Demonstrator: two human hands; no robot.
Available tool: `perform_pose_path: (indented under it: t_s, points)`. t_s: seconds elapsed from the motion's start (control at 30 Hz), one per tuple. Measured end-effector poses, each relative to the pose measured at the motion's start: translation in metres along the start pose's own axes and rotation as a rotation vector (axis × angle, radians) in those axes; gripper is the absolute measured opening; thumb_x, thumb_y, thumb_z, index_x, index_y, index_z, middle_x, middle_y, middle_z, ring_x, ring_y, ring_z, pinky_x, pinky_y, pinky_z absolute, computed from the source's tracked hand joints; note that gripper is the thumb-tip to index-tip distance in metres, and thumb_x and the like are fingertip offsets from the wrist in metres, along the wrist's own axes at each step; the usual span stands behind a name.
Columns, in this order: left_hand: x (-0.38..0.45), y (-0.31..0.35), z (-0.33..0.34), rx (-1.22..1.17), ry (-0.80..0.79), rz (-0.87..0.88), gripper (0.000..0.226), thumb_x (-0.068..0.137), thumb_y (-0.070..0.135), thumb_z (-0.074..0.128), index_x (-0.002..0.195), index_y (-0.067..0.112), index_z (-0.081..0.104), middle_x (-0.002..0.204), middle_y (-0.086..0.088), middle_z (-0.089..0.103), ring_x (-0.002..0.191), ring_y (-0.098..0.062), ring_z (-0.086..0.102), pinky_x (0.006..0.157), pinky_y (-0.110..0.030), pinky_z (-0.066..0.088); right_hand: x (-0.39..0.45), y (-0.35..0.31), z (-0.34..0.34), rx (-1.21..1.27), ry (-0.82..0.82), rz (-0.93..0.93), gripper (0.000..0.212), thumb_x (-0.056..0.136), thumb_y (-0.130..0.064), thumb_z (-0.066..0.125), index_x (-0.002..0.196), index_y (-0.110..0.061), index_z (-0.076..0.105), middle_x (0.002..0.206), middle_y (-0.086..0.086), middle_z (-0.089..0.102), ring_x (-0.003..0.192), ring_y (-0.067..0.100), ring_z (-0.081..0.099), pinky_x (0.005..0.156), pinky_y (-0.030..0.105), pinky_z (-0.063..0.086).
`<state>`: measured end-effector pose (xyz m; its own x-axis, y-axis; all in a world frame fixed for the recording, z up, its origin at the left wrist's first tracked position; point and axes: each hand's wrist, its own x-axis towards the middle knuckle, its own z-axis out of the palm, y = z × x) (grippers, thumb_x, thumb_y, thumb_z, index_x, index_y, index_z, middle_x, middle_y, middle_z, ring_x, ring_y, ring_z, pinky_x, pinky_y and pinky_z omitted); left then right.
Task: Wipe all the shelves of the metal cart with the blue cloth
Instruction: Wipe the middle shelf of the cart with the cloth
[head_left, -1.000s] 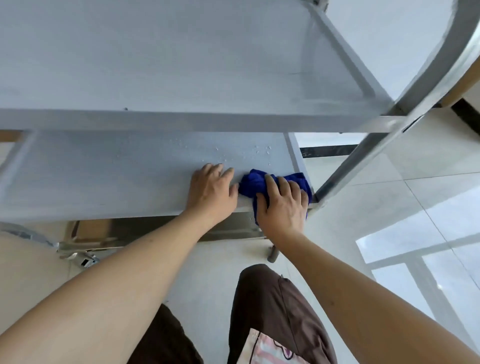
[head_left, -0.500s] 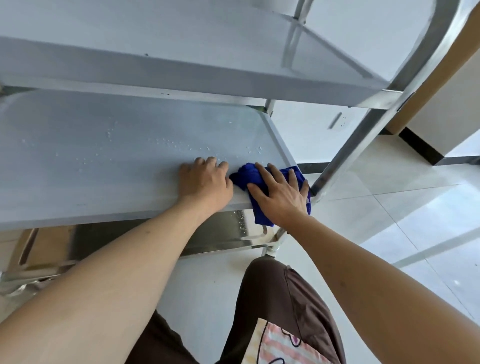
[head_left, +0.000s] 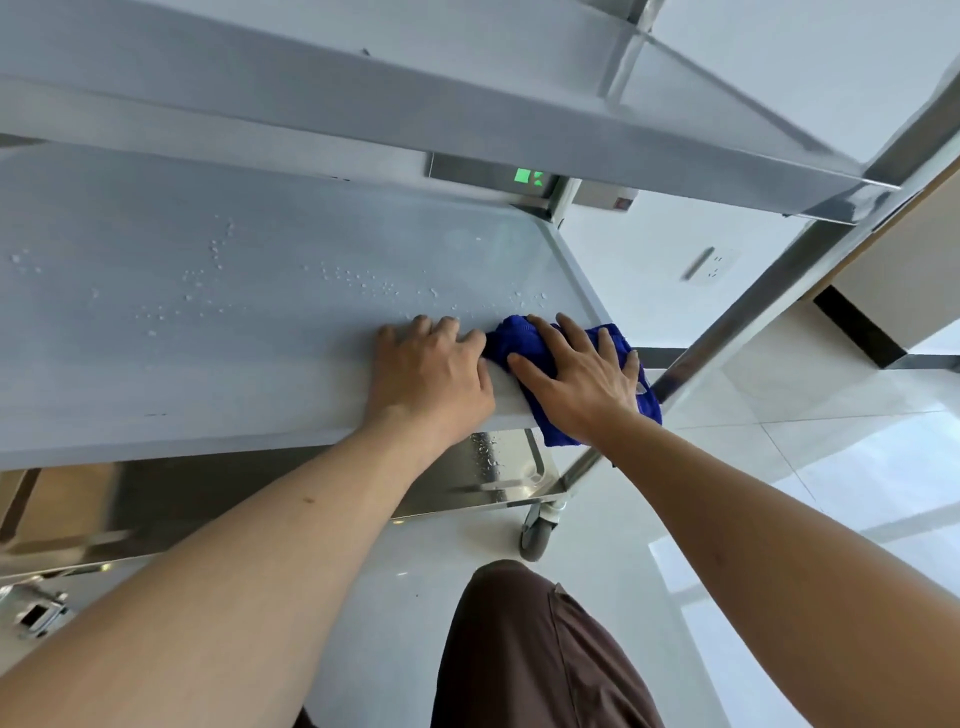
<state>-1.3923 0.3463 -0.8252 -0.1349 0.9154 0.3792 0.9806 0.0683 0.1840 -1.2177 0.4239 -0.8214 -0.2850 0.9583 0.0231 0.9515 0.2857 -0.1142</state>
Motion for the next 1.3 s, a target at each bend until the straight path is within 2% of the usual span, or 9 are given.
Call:
perform_pose_path:
  t_s: [0.2, 0.43, 0.67, 0.93, 1.1, 1.3]
  points:
    - [-0.001, 0.0, -0.003, 0.001, 0.001, -0.013, 0.024, 0.083, 0.034, 0.041, 0.094, 0.024, 0.059, 0.104, -0.002, 0.063, 0.097, -0.029, 0.054, 0.081, -0.046, 0.038, 0.026, -0.005, -0.002, 0.021, -0.01, -0.008, 0.078, 0.077, -0.09, 0.016, 0.148, -0.058, 0.017, 0.165, -0.014, 0.018, 0.152, 0.032, 0.01, 0.115, 0.066, 0.005]
    - [-0.002, 0.0, -0.009, 0.005, -0.001, -0.037, 0.017, 0.084, 0.032, 0.04, 0.087, 0.023, 0.054, 0.097, -0.001, 0.061, 0.094, -0.028, 0.052, 0.08, -0.044, 0.039, 0.076, -0.022, -0.003, 0.034, -0.007, -0.022, 0.079, 0.078, -0.088, 0.016, 0.148, -0.053, 0.021, 0.164, -0.009, 0.022, 0.15, 0.036, 0.013, 0.114, 0.068, 0.004]
    - [0.0, 0.003, -0.009, 0.005, -0.004, -0.056, 0.02, 0.082, 0.034, 0.037, 0.087, 0.024, 0.055, 0.097, 0.0, 0.06, 0.094, -0.027, 0.051, 0.081, -0.045, 0.038, 0.145, -0.041, -0.002, 0.052, 0.005, -0.048, 0.074, 0.077, -0.085, 0.018, 0.143, -0.052, 0.03, 0.153, -0.006, 0.038, 0.141, 0.037, 0.028, 0.11, 0.068, 0.012]
    - [0.003, 0.006, -0.006, 0.014, -0.025, -0.081, 0.032, 0.084, 0.038, 0.034, 0.099, 0.027, 0.06, 0.108, 0.004, 0.062, 0.102, -0.024, 0.052, 0.086, -0.045, 0.038, 0.224, -0.07, -0.001, 0.074, -0.014, -0.057, 0.074, 0.077, -0.083, 0.022, 0.139, -0.047, 0.04, 0.15, 0.004, 0.042, 0.139, 0.043, 0.03, 0.111, 0.068, 0.013]
    - [0.002, 0.006, -0.008, 0.018, -0.043, -0.085, 0.036, 0.085, 0.039, 0.032, 0.103, 0.028, 0.061, 0.114, 0.005, 0.062, 0.108, -0.022, 0.052, 0.089, -0.045, 0.036, 0.248, -0.086, 0.002, 0.071, 0.0, -0.057, 0.07, 0.077, -0.082, 0.025, 0.132, -0.045, 0.046, 0.146, 0.01, 0.041, 0.134, 0.045, 0.033, 0.109, 0.063, 0.018]
    - [0.002, 0.009, -0.011, 0.039, -0.064, -0.087, 0.041, 0.087, 0.039, 0.03, 0.111, 0.028, 0.061, 0.12, 0.007, 0.062, 0.113, -0.021, 0.05, 0.092, -0.044, 0.036, 0.25, -0.102, 0.002, 0.111, -0.014, -0.121, 0.072, 0.078, -0.083, 0.022, 0.134, -0.044, 0.046, 0.15, 0.005, 0.039, 0.138, 0.045, 0.028, 0.109, 0.064, 0.018]
